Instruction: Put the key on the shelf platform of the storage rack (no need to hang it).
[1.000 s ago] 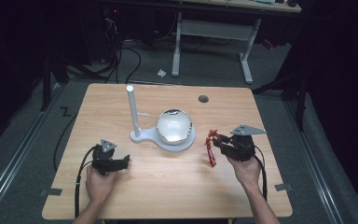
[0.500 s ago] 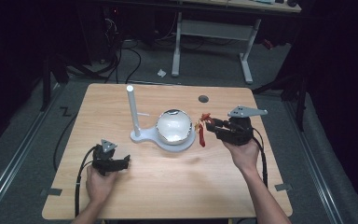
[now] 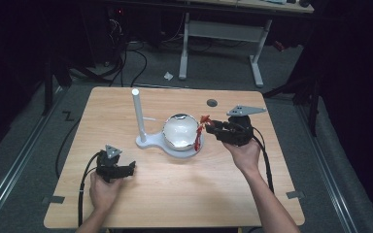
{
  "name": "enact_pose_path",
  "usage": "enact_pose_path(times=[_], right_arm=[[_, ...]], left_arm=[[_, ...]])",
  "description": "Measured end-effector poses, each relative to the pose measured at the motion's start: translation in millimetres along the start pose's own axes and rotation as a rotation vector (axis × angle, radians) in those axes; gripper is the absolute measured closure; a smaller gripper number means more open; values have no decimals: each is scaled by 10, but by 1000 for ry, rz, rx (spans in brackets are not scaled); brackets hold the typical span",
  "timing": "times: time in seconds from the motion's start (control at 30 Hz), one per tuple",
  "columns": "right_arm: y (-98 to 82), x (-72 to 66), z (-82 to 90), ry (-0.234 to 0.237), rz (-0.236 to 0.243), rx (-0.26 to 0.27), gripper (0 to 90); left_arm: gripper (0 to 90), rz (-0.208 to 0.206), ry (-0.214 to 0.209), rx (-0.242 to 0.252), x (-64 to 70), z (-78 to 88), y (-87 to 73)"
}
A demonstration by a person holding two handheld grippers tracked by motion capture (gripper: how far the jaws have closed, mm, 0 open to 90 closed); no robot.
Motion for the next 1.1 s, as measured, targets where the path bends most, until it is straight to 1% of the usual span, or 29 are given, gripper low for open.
enact_pose_path(times=[0.03,0.13,0.33,0.5,0.67,0.93,1.1], right_arm=[[42,-13,-28,4,6,5,670],[95,-36,-50,6,14,8,670],[277,-94,-83,14,34,37,670],[327,-102,-128,15,37,41,670],[315,-82,-222,15,31,29,670],[201,-75,-455,34,10,-1,670],[144,-77,-553,36,10,-18,670]], left_arm=[[144,-1,-3,0,1,0,0],[143,-5,-6,-1,4,-1,0],[141,-8,-8,-2,6,-1,1],[145,-11,-9,-2,5,0,1],[150,-11,-9,1,10,2,0],[152,-10,-15,0,2,6,-3],[153,-10,-15,0,0,7,-2]])
Point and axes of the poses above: each handheld gripper's, and its own axes: z roughly backward along the jaws, y roughly out of its top, x roughly to its right, the point moved 3 cm from there along -z, roughly forward along the jaws, and after that the axes turned 4 degrees about y, right-handed, at the moved point
